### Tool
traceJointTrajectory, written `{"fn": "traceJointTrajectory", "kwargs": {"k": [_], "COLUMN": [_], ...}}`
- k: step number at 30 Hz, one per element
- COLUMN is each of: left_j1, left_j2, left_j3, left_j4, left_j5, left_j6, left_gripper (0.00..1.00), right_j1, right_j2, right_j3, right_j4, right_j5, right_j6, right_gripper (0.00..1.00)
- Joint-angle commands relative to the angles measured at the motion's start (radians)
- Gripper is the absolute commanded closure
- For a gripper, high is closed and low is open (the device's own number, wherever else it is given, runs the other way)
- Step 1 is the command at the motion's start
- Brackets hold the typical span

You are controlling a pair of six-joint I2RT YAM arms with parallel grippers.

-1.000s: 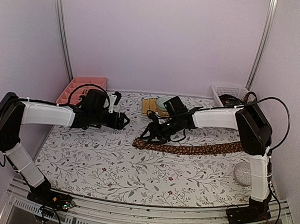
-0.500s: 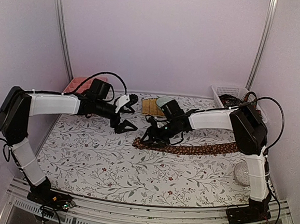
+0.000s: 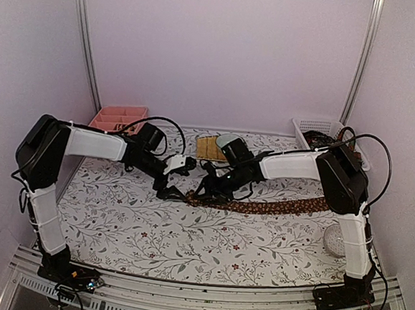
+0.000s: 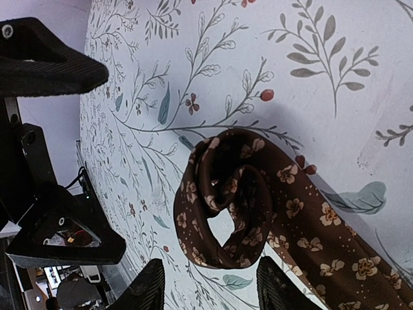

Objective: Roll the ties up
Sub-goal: Roll the tie at the center of the board.

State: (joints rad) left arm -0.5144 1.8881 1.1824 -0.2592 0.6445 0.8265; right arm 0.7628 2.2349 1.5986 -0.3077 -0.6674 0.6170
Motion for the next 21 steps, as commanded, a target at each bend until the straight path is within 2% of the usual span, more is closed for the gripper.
{"fn": "traceJointTrajectory", "kwargs": {"k": [1, 15, 21], "left_j1": [-0.024, -0.077, -0.079], "left_j2": [0.048, 0.177, 0.183], "left_j3": [0.058, 0.155, 0.164], "left_j4": [-0.05, -0.118, -0.14], "left_j5": [-0.039, -0.063, -0.082], "left_j6": [0.105, 0.178, 0.192], "left_gripper": [0.06, 0.22, 0.36], "right_j1": [0.009, 0.012, 0.012], "right_j2": [0.088, 0.093, 0.102], "right_j3": [0.03, 0.036, 0.038], "right_j4": [-0.01, -0.012, -0.01], "right_j5": [-0.013, -0.025, -0.036], "right_j6": [0.009, 0.009, 0.015], "right_gripper": [0.52, 0.61, 0.64]}}
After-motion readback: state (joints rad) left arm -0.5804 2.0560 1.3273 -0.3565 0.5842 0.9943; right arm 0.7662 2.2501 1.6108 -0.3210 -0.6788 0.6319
